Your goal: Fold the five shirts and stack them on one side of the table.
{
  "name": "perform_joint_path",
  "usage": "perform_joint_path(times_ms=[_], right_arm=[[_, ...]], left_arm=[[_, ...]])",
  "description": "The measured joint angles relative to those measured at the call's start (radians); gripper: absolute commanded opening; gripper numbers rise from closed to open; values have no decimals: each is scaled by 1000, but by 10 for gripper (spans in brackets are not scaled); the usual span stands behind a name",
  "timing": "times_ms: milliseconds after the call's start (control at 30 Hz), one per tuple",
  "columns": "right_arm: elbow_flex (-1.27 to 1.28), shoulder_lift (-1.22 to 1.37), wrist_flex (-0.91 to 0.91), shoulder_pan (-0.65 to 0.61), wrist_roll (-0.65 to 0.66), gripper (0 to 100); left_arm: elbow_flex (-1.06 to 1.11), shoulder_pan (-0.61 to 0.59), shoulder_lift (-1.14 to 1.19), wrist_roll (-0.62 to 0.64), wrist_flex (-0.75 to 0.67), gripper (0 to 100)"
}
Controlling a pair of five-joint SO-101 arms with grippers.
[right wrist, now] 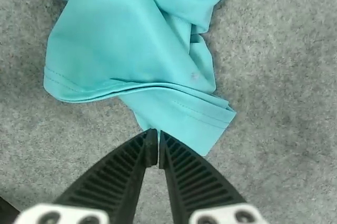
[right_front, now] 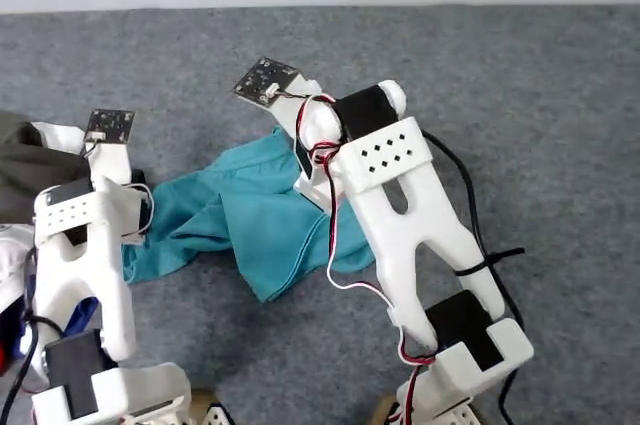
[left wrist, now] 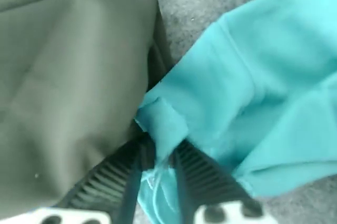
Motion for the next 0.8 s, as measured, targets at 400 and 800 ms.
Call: perform_joint_path(times_ms=[400, 800], right_arm=[[0, 0, 0, -5, 0, 10], [0, 121, 0, -187, 0, 90]], left_arm=[[-109, -49, -149, 6, 204, 4], [-38, -216, -402, 6, 269, 4]])
